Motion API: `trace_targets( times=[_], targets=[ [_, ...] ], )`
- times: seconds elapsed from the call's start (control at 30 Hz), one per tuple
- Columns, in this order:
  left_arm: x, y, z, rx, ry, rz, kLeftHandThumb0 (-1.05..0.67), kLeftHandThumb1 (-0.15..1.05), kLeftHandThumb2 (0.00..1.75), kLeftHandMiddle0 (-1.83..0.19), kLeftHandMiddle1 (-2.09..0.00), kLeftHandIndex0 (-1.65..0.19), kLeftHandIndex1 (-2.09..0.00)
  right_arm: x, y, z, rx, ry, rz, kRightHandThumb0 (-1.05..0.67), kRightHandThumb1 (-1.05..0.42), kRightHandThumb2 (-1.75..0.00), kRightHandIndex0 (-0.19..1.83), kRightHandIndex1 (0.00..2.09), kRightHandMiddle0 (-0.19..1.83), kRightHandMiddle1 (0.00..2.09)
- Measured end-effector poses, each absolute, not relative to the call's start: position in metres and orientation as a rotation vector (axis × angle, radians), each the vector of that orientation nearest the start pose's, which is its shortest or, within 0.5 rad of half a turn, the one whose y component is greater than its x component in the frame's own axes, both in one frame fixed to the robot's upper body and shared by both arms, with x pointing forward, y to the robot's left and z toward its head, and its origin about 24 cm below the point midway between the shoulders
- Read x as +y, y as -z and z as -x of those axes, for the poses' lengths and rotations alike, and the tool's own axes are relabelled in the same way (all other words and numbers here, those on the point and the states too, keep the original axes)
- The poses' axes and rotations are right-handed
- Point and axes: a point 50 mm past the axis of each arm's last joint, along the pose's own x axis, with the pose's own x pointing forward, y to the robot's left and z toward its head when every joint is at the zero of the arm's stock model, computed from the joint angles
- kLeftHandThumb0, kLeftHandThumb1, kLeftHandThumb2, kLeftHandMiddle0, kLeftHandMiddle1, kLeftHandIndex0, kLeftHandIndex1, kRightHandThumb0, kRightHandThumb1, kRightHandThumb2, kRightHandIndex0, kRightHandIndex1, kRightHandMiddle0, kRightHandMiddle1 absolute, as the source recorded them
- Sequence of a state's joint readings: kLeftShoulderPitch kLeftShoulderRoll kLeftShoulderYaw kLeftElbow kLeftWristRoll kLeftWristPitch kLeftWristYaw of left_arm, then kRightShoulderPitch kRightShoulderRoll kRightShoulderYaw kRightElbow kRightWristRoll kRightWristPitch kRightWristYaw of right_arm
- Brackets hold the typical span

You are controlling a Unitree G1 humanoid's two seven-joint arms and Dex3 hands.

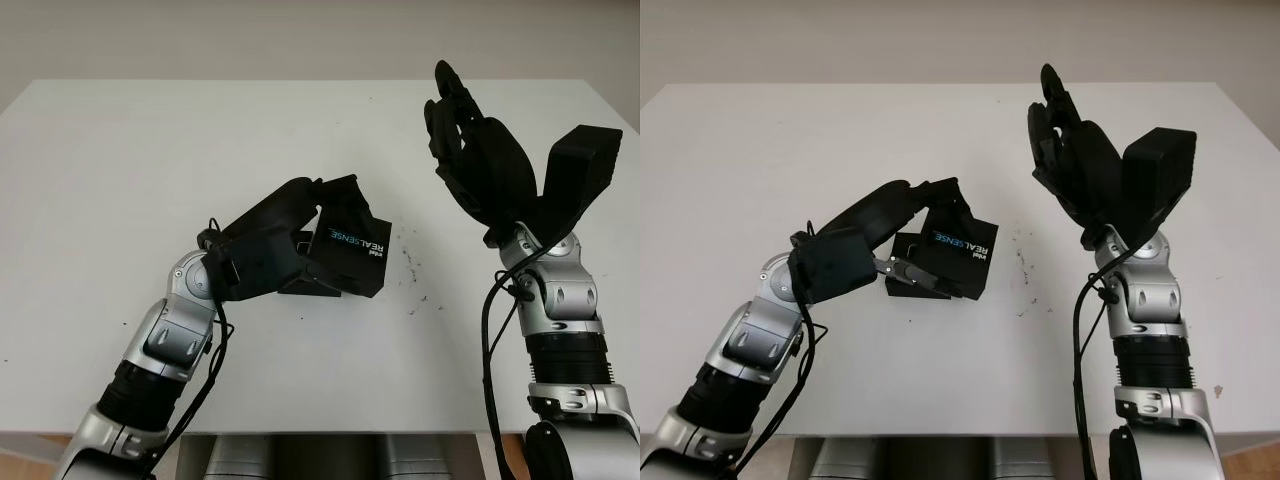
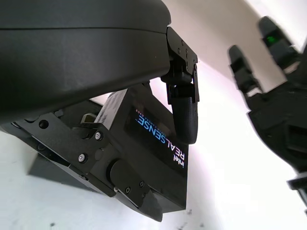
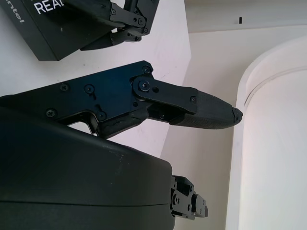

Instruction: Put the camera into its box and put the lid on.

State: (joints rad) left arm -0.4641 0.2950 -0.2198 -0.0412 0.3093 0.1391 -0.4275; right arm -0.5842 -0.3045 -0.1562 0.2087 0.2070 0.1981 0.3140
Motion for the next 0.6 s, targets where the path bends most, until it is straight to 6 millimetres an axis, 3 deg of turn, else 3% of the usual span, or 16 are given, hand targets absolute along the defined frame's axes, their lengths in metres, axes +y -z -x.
trace_targets(
  times=[0.6],
  targets=[
    [0.124,-0.13,-0.324,-0.252,0.43,-0.656,-0.12,0.96,0.05,-0.39,-1.53,-0.28,-1.45,-0.194,-0.167,-0.348,-0.205,-0.262,0.063,-0.71,-1.05,-0.66,-0.19,0.01,-0.19,0.04]
  ],
)
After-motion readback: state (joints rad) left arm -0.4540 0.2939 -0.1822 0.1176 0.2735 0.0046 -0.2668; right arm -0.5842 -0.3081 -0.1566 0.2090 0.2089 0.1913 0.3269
